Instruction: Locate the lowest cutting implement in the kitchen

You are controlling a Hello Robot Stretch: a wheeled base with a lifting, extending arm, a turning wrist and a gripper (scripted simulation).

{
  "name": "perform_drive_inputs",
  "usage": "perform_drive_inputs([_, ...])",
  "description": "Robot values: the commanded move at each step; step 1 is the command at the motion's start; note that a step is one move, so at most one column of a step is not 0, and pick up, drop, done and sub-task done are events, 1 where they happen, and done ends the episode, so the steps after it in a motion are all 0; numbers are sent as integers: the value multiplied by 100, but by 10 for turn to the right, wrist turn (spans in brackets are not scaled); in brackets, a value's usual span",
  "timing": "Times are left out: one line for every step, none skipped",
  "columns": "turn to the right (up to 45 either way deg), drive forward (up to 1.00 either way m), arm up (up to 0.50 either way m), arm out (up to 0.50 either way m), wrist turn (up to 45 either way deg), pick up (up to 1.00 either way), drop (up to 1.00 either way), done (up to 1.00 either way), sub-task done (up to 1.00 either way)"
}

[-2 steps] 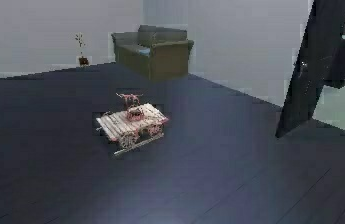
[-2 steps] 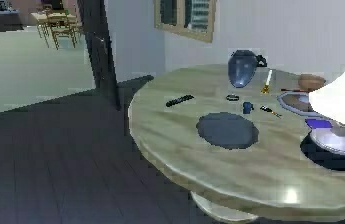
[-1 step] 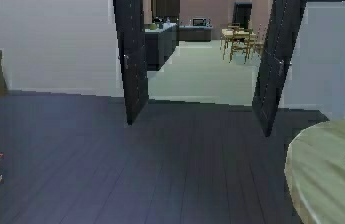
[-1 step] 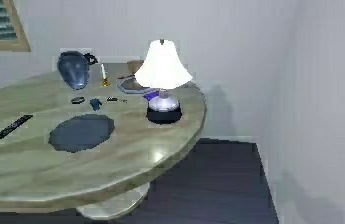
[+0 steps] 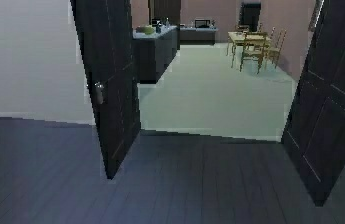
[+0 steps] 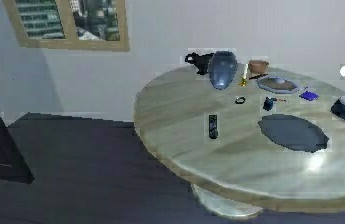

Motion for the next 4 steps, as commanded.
perform_drive_inputs([30, 0, 0, 0, 0, 0, 0, 0, 0])
perform_drive_inputs([0, 20, 0, 0, 0, 0, 0, 0, 0])
perform_drive_inputs([0, 100, 0, 0, 0, 0, 0, 0, 0])
perform_drive_inputs([30, 0, 0, 0, 0, 0, 0, 0, 0])
